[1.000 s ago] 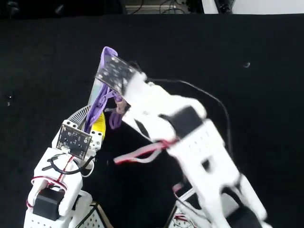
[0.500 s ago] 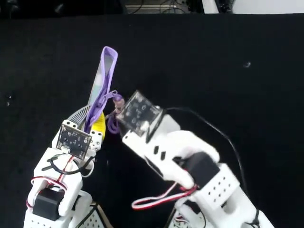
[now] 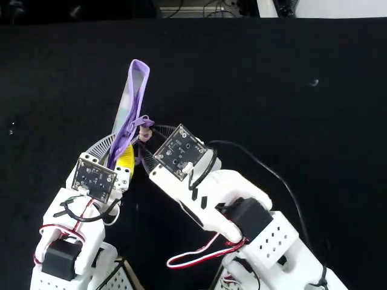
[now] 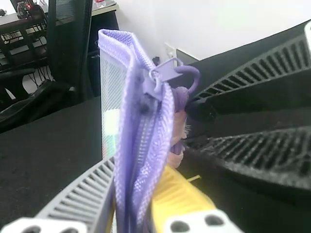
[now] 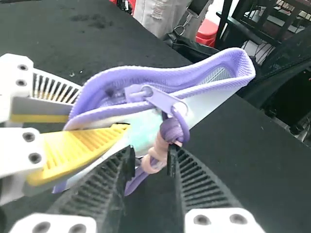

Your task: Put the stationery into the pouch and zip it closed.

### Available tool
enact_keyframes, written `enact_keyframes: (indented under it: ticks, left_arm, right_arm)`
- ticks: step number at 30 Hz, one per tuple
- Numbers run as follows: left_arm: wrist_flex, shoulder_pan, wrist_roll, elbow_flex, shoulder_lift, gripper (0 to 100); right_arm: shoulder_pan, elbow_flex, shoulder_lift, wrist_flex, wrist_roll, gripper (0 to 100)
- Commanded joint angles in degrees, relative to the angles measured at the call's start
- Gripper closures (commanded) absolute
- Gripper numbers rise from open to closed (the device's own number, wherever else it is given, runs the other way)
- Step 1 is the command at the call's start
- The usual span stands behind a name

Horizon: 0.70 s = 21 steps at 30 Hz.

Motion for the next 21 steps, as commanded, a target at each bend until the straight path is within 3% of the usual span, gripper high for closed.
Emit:
enact_keyframes:
  ticks: [1, 5, 13, 18, 21]
  left_arm:
    - [0.79, 0.4, -0.18, -0.84, 0.26, 97]
    - [0.79, 0.4, -0.18, -0.84, 0.26, 97]
    - [0.79, 0.48, -0.18, -0.84, 0.26, 97]
    - [0.79, 0.48, -0.18, -0.84, 0.26, 97]
    - [0.79, 0.48, -0.18, -0.84, 0.26, 97]
  right_arm:
    - [3.52, -0.31, -1.54, -1.85, -4.22, 87.4]
    - [3.6, 0.04, -1.19, -2.99, -4.57, 81.9]
    - [3.6, 3.3, -1.19, -6.33, -4.66, 82.2]
    - [3.6, 3.47, -1.54, -6.33, -4.66, 93.3]
    - [3.6, 3.38, -1.54, -6.68, -4.66, 94.1]
